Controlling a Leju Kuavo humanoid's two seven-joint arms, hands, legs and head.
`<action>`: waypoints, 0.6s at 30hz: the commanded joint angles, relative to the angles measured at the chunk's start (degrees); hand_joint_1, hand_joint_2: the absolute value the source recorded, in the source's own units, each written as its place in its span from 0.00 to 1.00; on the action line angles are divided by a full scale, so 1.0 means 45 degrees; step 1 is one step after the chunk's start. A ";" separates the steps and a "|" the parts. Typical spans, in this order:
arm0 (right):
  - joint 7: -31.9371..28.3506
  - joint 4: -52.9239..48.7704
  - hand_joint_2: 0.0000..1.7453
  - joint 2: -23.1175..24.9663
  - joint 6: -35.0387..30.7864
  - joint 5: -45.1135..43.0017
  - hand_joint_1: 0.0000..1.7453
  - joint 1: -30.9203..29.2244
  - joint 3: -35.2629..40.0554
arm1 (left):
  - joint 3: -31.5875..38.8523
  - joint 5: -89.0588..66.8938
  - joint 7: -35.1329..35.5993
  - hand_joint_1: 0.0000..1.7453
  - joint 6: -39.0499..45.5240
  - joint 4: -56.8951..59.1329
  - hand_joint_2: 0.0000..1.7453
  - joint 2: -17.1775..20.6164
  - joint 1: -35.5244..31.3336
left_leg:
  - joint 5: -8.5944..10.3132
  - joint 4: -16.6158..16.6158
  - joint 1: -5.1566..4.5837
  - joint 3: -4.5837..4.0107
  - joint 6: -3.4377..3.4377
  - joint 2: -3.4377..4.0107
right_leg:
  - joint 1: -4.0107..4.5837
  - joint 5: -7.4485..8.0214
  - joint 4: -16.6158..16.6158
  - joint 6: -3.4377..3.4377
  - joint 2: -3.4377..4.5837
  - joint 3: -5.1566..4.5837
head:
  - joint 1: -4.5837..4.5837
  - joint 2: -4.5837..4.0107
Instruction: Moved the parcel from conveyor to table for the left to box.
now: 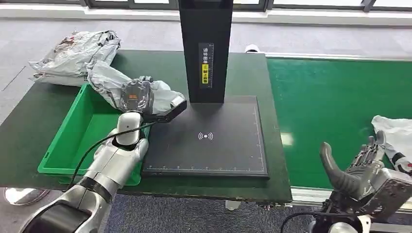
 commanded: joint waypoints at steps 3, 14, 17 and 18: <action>0.0387 -0.1675 1.00 0.0918 -0.0686 -0.0493 0.00 0.1123 -0.1426 | 0.1501 -0.0658 -0.1570 0.00 0.0650 0.2971 1.00 -0.1728 -0.2025 | -0.0006 -0.0007 0.0013 0.0008 0.0004 -0.0010 | 0.0028 -0.0020 -0.0016 -0.0024 -0.0104 0.0028 | -0.0005 0.0000; 0.0344 -0.1792 1.00 0.0918 -0.0856 -0.0652 0.00 0.1273 -0.1634 | 0.1992 -0.0690 -0.1611 0.00 0.0743 0.2876 1.00 -0.1912 -0.2099 | -0.0006 -0.0015 0.0008 0.0015 0.0003 0.0023 | 0.0022 -0.0010 -0.0018 -0.0023 -0.0065 0.0023 | -0.0005 -0.0004; 0.0345 -0.1831 1.00 0.0918 -0.0930 -0.0664 0.00 0.1291 -0.1739 | 0.2020 -0.0902 -0.1457 0.00 0.0614 0.3019 1.00 -0.1892 -0.2180 | -0.0007 -0.0003 0.0009 0.0006 0.0001 0.0008 | 0.0019 -0.0012 -0.0008 -0.0016 -0.0056 0.0015 | -0.0005 -0.0004; 0.0345 -0.1831 1.00 0.0918 -0.0930 -0.0664 0.00 0.1291 -0.1739 | 0.2020 -0.0902 -0.1457 0.00 0.0614 0.3019 1.00 -0.1892 -0.2180 | -0.0004 -0.0004 0.0001 0.0002 0.0002 0.0007 | 0.0009 -0.0010 -0.0002 -0.0011 -0.0042 0.0006 | -0.0005 0.0000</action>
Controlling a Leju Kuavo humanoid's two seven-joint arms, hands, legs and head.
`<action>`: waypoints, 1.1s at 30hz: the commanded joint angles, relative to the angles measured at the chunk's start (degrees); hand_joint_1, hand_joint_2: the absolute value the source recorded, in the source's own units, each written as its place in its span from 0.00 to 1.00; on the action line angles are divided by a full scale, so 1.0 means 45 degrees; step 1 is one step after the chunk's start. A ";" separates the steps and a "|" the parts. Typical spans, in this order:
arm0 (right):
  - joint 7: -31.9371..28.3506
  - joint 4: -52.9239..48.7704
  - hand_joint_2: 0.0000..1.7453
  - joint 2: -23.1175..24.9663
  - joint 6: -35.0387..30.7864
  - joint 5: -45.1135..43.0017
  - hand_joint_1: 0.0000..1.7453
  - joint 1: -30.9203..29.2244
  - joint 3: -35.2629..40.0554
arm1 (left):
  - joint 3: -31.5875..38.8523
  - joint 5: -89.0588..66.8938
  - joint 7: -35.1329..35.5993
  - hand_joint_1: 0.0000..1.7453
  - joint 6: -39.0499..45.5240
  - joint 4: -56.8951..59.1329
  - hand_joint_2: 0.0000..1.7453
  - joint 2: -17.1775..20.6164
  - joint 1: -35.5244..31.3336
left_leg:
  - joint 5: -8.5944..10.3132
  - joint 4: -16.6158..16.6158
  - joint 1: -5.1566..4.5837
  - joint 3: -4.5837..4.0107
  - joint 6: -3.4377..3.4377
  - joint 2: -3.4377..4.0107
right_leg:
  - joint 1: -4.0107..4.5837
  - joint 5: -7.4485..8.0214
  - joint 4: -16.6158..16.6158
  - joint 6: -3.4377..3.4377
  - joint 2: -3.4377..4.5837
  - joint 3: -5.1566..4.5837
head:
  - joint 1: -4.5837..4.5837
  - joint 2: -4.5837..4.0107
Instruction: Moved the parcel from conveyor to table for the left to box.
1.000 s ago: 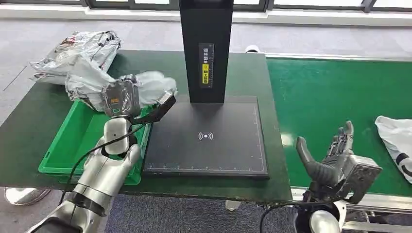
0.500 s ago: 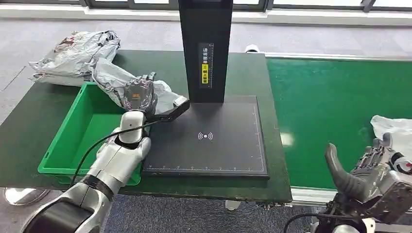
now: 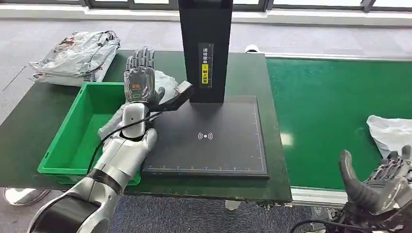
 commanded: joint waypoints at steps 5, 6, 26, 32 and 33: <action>0.0043 -0.0038 1.00 0.0704 -0.0066 -0.0081 0.00 0.0240 -0.0962 | 0.0709 -0.0932 0.0274 0.00 -0.0269 0.1011 1.00 -0.0144 -0.0739 | -0.0005 -0.0001 0.0007 0.0006 0.0001 0.0007 | 0.0013 -0.0008 -0.0004 -0.0012 -0.0033 0.0013 | 0.0000 0.0005; 0.0043 -0.0038 1.00 0.0704 -0.0066 -0.0081 0.00 0.0240 -0.0962 | 0.0709 -0.0932 0.0274 0.00 -0.0269 0.1011 1.00 -0.0144 -0.0739 | -0.0006 -0.0006 0.0009 0.0014 0.0002 0.0010 | 0.0019 -0.0011 -0.0011 -0.0018 -0.0051 0.0024 | 0.0000 0.0000; 0.0036 -0.0350 1.00 0.0704 -0.0381 -0.0162 0.00 0.0430 -0.1066 | 0.0976 -0.0186 -0.0841 0.00 -0.0639 0.1291 1.00 -0.0581 -0.0908 | -0.0008 -0.0007 0.0006 0.0015 0.0003 0.0022 | 0.0017 -0.0011 -0.0011 -0.0020 -0.0050 0.0022 | 0.0000 0.0005; 0.0048 -0.0999 1.00 0.0704 -0.0666 -0.0346 0.00 0.1059 -0.1513 | 0.1922 0.3993 -0.4879 0.00 -0.3662 0.2506 0.00 -0.2082 -0.1092 | 0.0003 -0.0008 0.0002 0.0005 0.0009 -0.0050 | 0.0012 -0.0020 -0.0014 -0.0012 -0.0107 0.0035 | 0.0000 0.0005; 0.0096 -0.1221 1.00 0.0704 -0.0938 -0.0365 0.00 0.1293 -0.1482 | 0.1889 0.7058 -0.6244 0.00 -0.3328 0.1883 0.00 -0.2239 -0.0779 | 0.0000 -0.0005 0.0002 0.0003 0.0011 -0.0064 | 0.0010 -0.0024 -0.0013 -0.0009 -0.0118 0.0040 | 0.0000 0.0005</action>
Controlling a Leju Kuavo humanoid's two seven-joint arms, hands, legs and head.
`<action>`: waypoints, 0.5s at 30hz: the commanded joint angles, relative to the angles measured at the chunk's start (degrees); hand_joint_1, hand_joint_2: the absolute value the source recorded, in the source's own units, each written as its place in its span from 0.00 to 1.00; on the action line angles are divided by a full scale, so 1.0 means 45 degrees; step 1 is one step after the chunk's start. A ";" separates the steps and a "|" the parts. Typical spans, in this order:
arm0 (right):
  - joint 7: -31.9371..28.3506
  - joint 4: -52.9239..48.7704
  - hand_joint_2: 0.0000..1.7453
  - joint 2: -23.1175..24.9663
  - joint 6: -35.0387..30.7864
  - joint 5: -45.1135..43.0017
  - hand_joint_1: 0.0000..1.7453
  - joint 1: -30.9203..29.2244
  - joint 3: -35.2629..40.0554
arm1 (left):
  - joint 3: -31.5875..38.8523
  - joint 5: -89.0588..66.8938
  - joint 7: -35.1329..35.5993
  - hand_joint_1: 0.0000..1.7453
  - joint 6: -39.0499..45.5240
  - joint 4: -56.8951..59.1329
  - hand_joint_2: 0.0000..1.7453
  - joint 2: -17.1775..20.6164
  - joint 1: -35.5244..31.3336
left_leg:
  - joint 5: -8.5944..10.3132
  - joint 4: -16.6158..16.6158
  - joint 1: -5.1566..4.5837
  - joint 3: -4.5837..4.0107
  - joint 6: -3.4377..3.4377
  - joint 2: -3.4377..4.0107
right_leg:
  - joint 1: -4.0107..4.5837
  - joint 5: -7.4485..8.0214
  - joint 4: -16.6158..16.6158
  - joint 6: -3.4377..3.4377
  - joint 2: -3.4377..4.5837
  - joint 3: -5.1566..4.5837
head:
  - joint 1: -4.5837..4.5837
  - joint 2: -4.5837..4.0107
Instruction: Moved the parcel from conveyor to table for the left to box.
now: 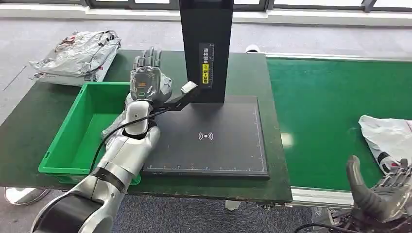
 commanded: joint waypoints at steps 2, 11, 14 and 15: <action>0.0114 -0.1089 1.00 0.0598 -0.0988 -0.0286 0.00 0.1136 -0.0958 | 0.0183 0.9385 -0.5114 0.00 -0.0380 0.0280 0.00 -0.1663 -0.0043 | -0.0007 -0.0006 0.0002 0.0009 0.0011 -0.0020 | 0.0013 -0.0021 -0.0015 -0.0012 -0.0095 0.0037 | 0.0000 -0.0005; 0.0441 -0.0670 1.00 0.0248 0.0628 0.1347 0.00 0.1026 -0.0377 | -0.2574 1.9175 -0.7345 0.00 -0.3171 -0.2295 1.00 -0.1663 0.0976 | -0.0025 -0.0004 -0.0002 -0.0009 0.0014 -0.0003 | 0.0011 -0.0027 -0.0006 -0.0009 -0.0049 0.0006 | 0.0000 -0.0005; 0.0353 0.0750 1.00 0.0296 0.1863 0.2537 0.00 -0.0036 -0.0622 | -0.4488 2.0101 -0.6946 0.00 -0.3628 -0.2717 1.00 -0.1663 0.1834 | -0.0027 -0.0028 -0.0003 0.0017 0.0020 0.0037 | 0.0012 -0.0015 -0.0034 -0.0007 -0.0022 0.0030 | 0.0000 0.0000; 0.0410 0.1229 1.00 0.0119 0.2012 0.2897 0.00 -0.0313 -0.0527 | -0.4659 2.0179 -0.6799 0.00 -0.3826 -0.2407 1.00 -0.1615 0.1841 | -0.0029 -0.0021 0.0003 0.0014 0.0017 0.0045 | 0.0014 -0.0011 -0.0029 -0.0007 0.0000 0.0021 | 0.0000 -0.0005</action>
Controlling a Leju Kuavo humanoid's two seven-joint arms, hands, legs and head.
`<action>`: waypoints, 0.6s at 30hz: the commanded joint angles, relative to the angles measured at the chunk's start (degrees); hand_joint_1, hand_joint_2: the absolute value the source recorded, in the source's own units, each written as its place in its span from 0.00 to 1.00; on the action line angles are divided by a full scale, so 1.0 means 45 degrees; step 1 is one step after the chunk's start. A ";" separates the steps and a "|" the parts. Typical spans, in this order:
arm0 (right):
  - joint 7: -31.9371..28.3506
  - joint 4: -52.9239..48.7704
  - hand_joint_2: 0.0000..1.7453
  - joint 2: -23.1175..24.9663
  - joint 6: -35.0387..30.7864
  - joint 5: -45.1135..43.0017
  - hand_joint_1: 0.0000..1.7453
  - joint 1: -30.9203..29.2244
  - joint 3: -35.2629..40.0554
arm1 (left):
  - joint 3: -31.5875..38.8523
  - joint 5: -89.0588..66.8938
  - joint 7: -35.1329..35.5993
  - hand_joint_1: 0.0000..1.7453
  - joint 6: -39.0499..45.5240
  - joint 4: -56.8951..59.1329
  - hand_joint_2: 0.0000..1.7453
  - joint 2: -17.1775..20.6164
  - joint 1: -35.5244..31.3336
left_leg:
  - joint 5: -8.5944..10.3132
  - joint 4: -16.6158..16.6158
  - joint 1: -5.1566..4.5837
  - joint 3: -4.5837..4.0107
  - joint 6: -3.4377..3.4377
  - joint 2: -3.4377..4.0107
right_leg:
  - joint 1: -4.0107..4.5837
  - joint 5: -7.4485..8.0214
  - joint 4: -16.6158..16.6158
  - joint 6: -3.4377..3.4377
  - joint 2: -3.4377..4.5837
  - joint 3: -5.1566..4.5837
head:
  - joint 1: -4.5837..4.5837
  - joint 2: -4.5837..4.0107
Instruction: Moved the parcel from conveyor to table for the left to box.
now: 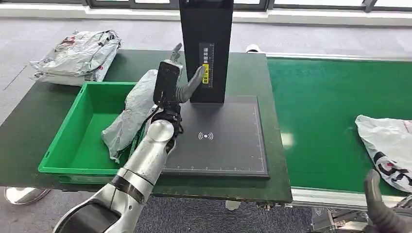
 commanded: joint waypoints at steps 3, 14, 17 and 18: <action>0.0535 0.3365 1.00 -0.0602 0.2620 0.3232 0.00 -0.2011 0.0106 | -0.3806 0.2499 -0.0043 0.00 -0.2950 -0.0027 1.00 0.0475 0.1084 | -0.0005 -0.0019 0.0014 0.0042 0.0006 0.0052 | 0.0020 0.0012 -0.0039 -0.0007 0.0007 0.0047 | 0.0000 -0.0005; 0.1876 0.6384 1.00 -0.1357 0.1534 0.6313 0.00 -0.3694 -0.0166 | -0.3321 0.1845 0.0538 0.00 -0.2024 0.1104 1.00 0.0754 0.1391 | -0.0004 -0.0038 0.0009 0.0062 0.0011 0.0086 | 0.0016 0.0025 -0.0051 -0.0006 0.0038 0.0063 | 0.0000 0.0000; 0.2050 0.7525 1.00 -0.1578 0.1075 0.7190 0.00 -0.4248 -0.0451 | -0.3225 0.1767 0.0727 0.00 -0.1509 0.2143 1.00 0.0702 0.1382 | 0.0007 -0.0052 0.0010 0.0085 0.0014 0.0093 | 0.0019 0.0032 -0.0069 -0.0006 0.0025 0.0083 | 0.0000 0.0000; 0.2179 0.7913 1.00 -0.1661 0.0796 0.7739 0.00 -0.4427 -0.0533 | -0.3233 0.1710 0.0656 0.00 -0.1425 0.2406 1.00 0.0712 0.1407 | 0.0018 -0.0072 0.0006 0.0094 0.0016 0.0094 | 0.0016 0.0039 -0.0087 -0.0009 0.0012 0.0092 | 0.0000 0.0000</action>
